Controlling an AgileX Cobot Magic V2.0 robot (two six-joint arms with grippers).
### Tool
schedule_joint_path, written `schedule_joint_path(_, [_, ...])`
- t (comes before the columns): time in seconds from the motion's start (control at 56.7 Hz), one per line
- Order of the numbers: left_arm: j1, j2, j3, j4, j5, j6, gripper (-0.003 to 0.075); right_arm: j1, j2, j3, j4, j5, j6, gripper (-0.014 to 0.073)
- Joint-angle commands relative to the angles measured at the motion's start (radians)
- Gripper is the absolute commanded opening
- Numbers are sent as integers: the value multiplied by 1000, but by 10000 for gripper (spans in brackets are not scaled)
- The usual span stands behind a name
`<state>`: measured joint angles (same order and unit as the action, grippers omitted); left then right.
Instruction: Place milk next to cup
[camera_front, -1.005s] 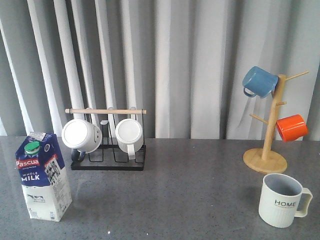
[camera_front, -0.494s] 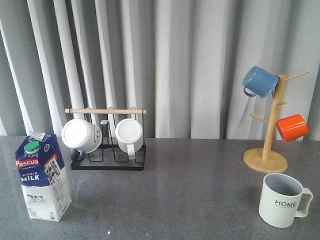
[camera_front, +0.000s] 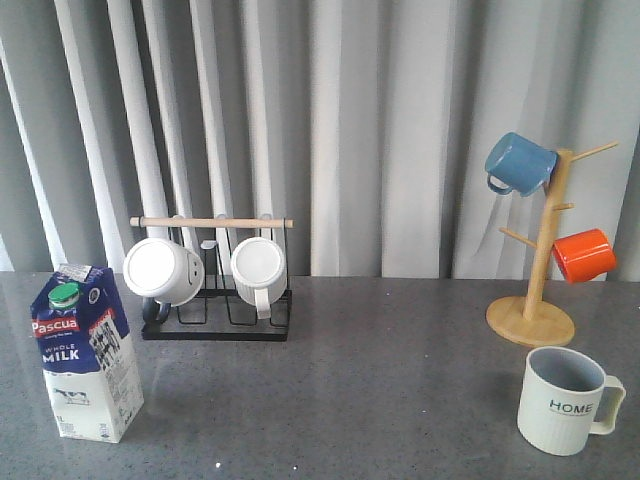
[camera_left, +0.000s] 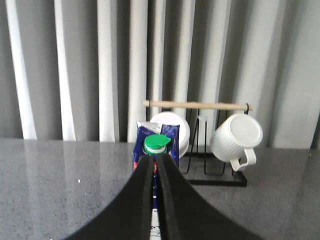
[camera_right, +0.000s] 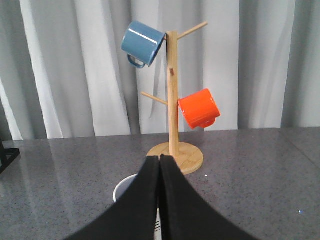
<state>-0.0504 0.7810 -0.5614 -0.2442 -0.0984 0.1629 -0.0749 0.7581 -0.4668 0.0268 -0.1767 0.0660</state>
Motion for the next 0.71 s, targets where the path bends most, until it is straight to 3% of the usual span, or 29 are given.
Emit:
schedule_joint_path(0.0, [-2, 142, -120, -9, -16, -2, -6, 2, 66, -56, 28, -88, 7, -8])
schedule_joint_path(0.123, [-2, 264, -183, -8, -14, -1, -6, 2, 95, -56, 34, -84, 5, -8])
schedule_joint_path(0.265, [-2, 309, -222, -10, -15, -3, -3, 1, 100, -56, 17, -103, -85, 6])
schedule_joint_path(0.423, [-2, 312, -275, -18, 26, -54, 42, 1, 104, -88, 73, -41, -120, 107])
schedule_joint_path(0.547, [-2, 312, -327, -8, 45, -48, 144, 1, 148, -111, 97, -19, -146, 265])
schedule_joint_path(0.688, [-2, 312, -364, 2, 42, -35, 344, 1, 191, -117, 101, -11, -193, 470])
